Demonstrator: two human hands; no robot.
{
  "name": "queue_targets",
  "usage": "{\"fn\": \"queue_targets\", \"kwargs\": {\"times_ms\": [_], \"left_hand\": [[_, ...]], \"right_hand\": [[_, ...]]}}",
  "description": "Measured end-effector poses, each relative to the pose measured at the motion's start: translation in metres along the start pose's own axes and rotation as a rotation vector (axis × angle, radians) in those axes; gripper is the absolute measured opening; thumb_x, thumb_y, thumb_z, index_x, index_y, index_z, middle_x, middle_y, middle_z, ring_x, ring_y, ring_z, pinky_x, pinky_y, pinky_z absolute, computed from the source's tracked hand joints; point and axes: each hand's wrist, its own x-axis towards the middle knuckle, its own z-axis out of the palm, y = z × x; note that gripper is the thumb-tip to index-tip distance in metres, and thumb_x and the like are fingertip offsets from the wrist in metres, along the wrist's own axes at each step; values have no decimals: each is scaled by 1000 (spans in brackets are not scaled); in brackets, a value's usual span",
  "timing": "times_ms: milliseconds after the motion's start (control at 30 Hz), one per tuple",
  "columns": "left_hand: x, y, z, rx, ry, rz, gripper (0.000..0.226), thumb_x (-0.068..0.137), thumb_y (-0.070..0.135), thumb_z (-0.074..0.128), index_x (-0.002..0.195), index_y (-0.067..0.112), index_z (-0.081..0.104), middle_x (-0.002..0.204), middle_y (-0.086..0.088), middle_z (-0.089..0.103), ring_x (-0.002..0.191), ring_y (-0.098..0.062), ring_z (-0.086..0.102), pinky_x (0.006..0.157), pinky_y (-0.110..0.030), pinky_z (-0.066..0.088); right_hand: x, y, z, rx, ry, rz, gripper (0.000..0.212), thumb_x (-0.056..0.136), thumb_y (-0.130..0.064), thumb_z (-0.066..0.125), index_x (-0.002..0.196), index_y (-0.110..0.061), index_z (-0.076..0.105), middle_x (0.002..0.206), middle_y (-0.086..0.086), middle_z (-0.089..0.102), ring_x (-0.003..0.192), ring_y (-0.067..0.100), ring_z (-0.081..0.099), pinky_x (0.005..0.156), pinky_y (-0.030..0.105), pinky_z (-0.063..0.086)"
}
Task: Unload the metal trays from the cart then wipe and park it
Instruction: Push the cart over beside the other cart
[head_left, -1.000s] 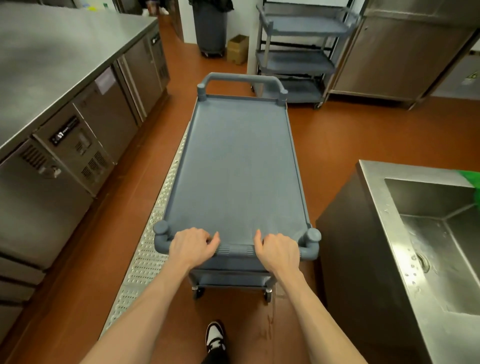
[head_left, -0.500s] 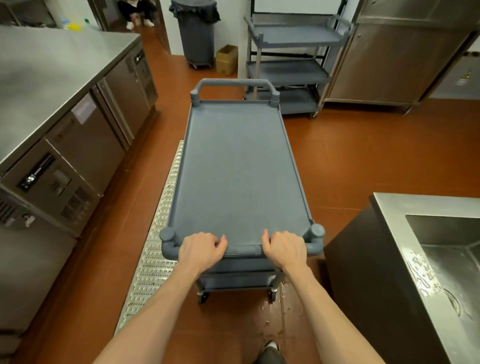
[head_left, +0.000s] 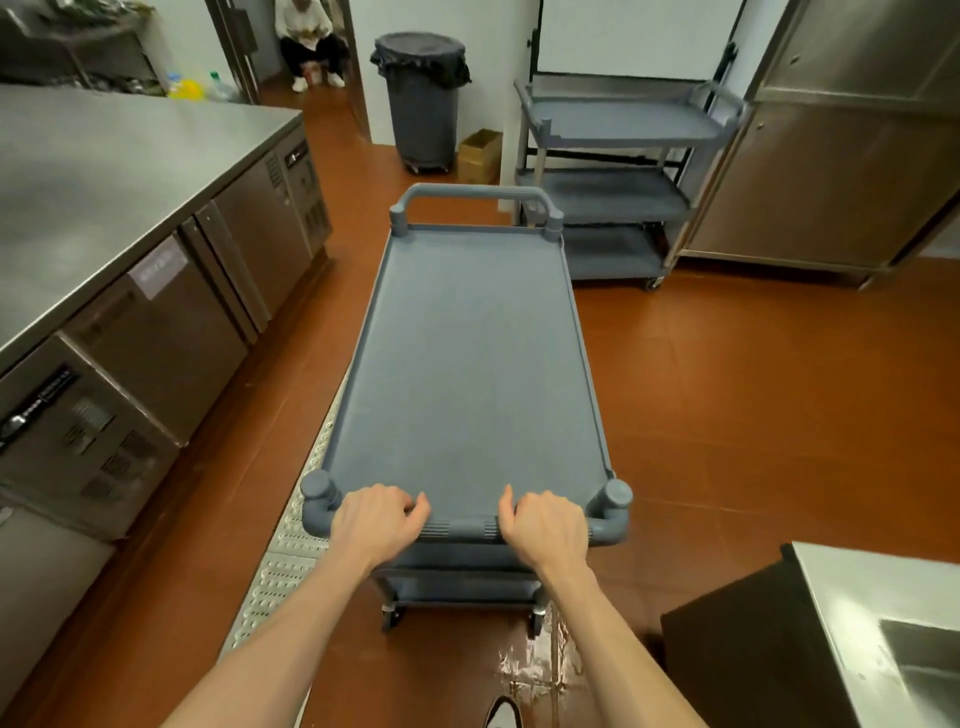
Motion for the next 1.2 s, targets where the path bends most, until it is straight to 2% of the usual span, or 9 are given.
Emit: {"fn": "queue_targets", "kwargs": {"times_ms": [100, 267, 433, 567, 667, 867, 967, 1100, 1200], "left_hand": [[42, 4, -4, 7, 18, -19, 58, 102, 55, 40, 79, 13, 72, 80, -12, 75, 84, -37, 73, 65, -36, 45], [105, 10, -10, -14, -6, -35, 57, 102, 55, 39, 69, 14, 63, 76, -10, 74, 80, -36, 73, 62, -35, 44], [173, 10, -14, -37, 4, -31, 58, 101, 56, 37, 64, 15, 56, 74, -10, 73, 77, -35, 73, 64, -34, 49], [226, 8, -17, -36, 21, -32, 60, 102, 55, 38, 72, 13, 69, 76, -12, 74, 80, -36, 74, 62, -34, 39], [269, 3, -20, -37, 16, -34, 61, 102, 56, 37, 67, 12, 63, 76, -13, 73, 80, -37, 73, 62, -35, 37], [352, -5, -21, -41, 18, -21, 64, 99, 58, 32, 71, 14, 69, 76, -12, 74, 81, -36, 74, 62, -35, 37], [395, -12, -23, -41, 41, -14, 65, 99, 58, 31, 71, 14, 70, 75, -11, 74, 81, -35, 74, 62, -35, 37], [446, -15, -26, -46, 28, -19, 64, 102, 56, 34, 75, 12, 72, 76, -13, 74, 82, -37, 74, 63, -36, 37], [482, -22, -28, -39, 38, -25, 65, 101, 56, 33, 73, 13, 72, 72, -12, 73, 78, -36, 74, 61, -35, 36]], "right_hand": [[45, 5, -3, -6, -8, -17, 63, 104, -48, 44, 66, -8, 74, 71, 13, 76, 69, 37, 74, 57, 35, 46], [115, 14, -7, -10, 7, -64, 64, 106, -49, 38, 72, -10, 75, 78, 13, 77, 76, 37, 75, 61, 36, 47], [187, 19, -9, -50, 21, -84, 65, 106, -50, 37, 70, -10, 74, 76, 12, 77, 73, 36, 74, 58, 35, 37], [243, 16, -11, -64, 13, -92, 65, 105, -49, 38, 67, -10, 73, 73, 12, 77, 71, 36, 74, 57, 34, 37], [287, 14, -14, -67, 5, -82, 65, 104, -49, 39, 64, -10, 72, 71, 12, 76, 68, 36, 74, 56, 34, 37], [371, 9, -17, -48, 46, -56, 62, 97, -48, 41, 46, -14, 47, 53, 10, 67, 50, 34, 68, 49, 30, 27], [415, 5, -23, -73, 79, -54, 62, 96, -48, 43, 44, -14, 51, 50, 9, 66, 47, 30, 66, 47, 28, 26], [469, 3, -24, -56, 66, -84, 68, 97, -53, 23, 48, -12, 47, 54, 9, 66, 52, 33, 67, 47, 31, 24], [507, -1, -25, -55, 77, -87, 69, 96, -53, 22, 45, -11, 44, 48, 8, 62, 46, 32, 64, 44, 28, 17]]}}
